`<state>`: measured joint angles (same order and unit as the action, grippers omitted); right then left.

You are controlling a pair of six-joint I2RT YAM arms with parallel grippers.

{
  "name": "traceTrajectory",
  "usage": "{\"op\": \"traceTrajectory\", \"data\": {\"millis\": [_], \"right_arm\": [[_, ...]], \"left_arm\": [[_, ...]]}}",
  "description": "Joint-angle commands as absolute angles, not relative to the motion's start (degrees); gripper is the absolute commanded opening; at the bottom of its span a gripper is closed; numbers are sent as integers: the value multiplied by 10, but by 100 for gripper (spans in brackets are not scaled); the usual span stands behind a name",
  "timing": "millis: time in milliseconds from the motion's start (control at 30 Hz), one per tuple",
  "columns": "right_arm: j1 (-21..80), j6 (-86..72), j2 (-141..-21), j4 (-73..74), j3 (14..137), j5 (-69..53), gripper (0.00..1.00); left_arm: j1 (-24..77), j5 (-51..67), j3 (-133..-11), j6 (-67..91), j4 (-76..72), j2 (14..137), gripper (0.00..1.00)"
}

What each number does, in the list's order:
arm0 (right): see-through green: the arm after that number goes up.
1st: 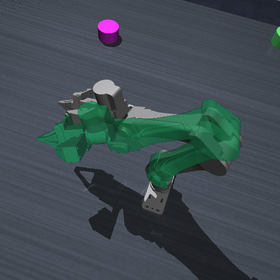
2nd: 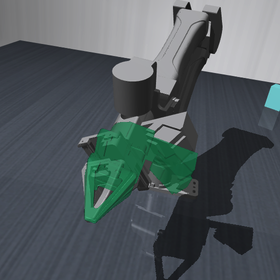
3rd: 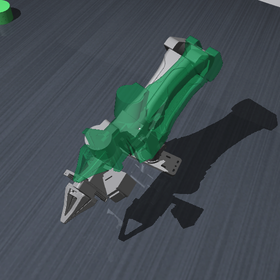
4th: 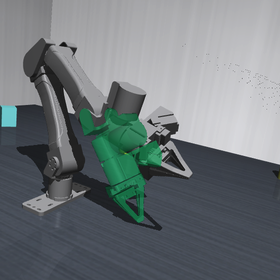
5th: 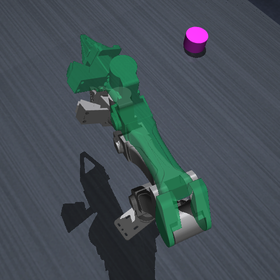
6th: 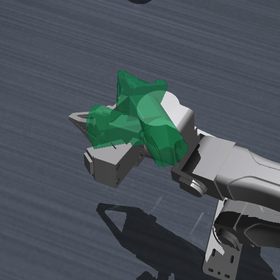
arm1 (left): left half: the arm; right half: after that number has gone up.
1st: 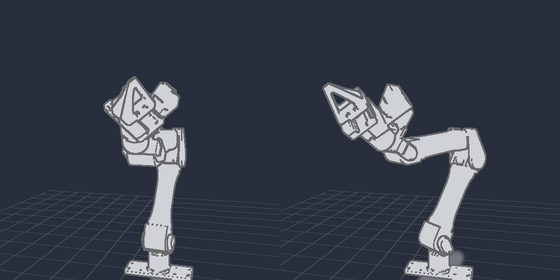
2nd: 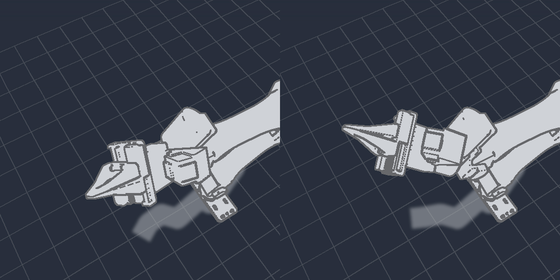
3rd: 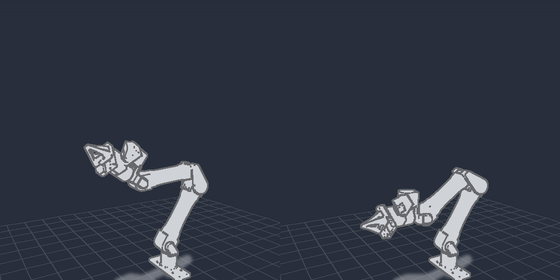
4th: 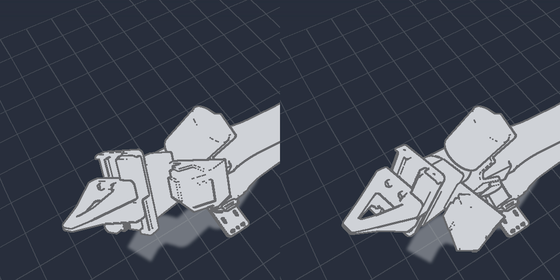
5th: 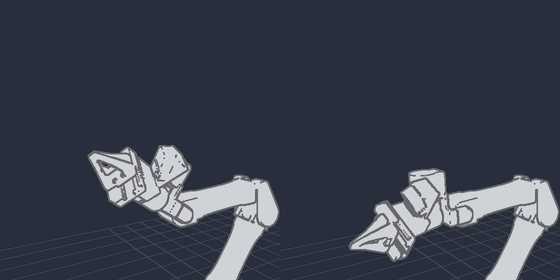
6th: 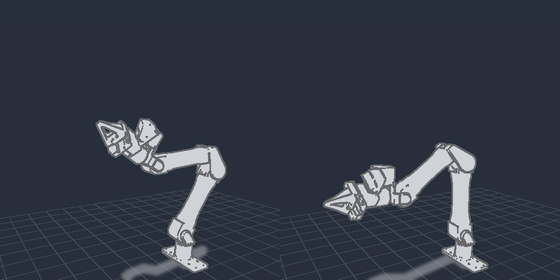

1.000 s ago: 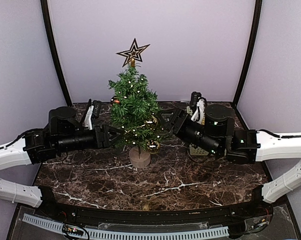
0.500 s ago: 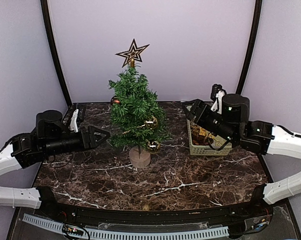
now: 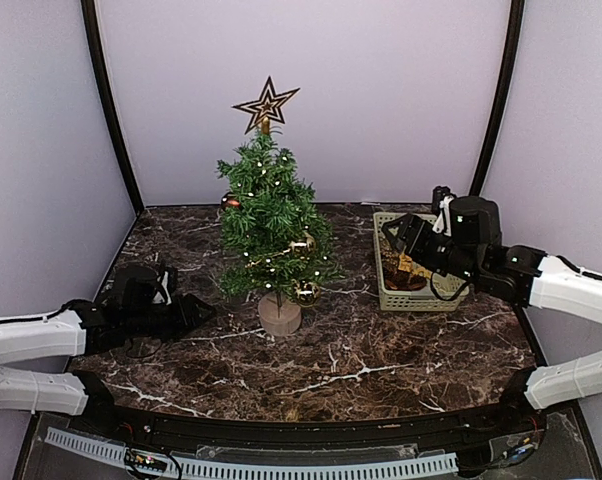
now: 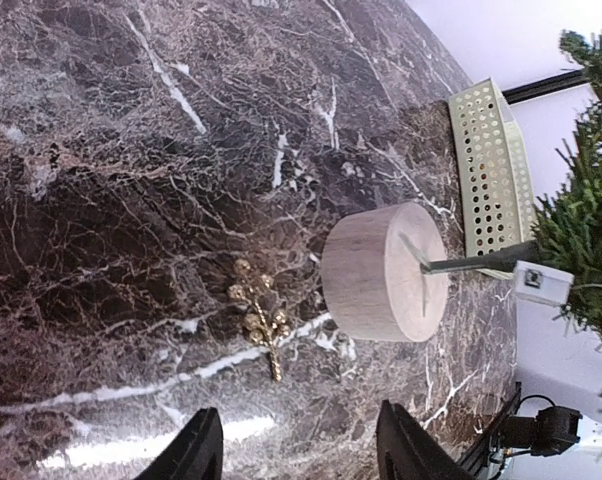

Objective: Decorate the small christmas tree
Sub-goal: Pick up the ornament pick from the center of the board.

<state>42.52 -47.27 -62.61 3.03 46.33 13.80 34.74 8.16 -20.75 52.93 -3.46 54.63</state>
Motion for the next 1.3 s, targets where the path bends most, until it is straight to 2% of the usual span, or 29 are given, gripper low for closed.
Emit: {"op": "traceTrajectory", "data": {"millis": [0, 200, 500, 700, 1100, 1200, 1267], "right_arm": [[413, -483, -616, 2, 451, 115, 77], [404, -497, -609, -12, 436, 113, 77], [387, -504, -607, -17, 424, 104, 77], [382, -509, -604, -21, 420, 99, 76], [375, -522, -603, -36, 406, 94, 76], [374, -524, -598, -35, 402, 96, 76], [374, -524, -593, -34, 401, 98, 76]], "left_arm": [[327, 123, -215, 524, -157, 632, 54], [311, 157, -242, 501, -236, 757, 50], [311, 172, -308, 455, -222, 875, 50], [312, 128, -337, 445, -134, 890, 46], [315, 137, -348, 434, -124, 918, 38], [316, 131, -353, 434, -115, 921, 32], [317, 122, -354, 435, -104, 916, 25]]}}
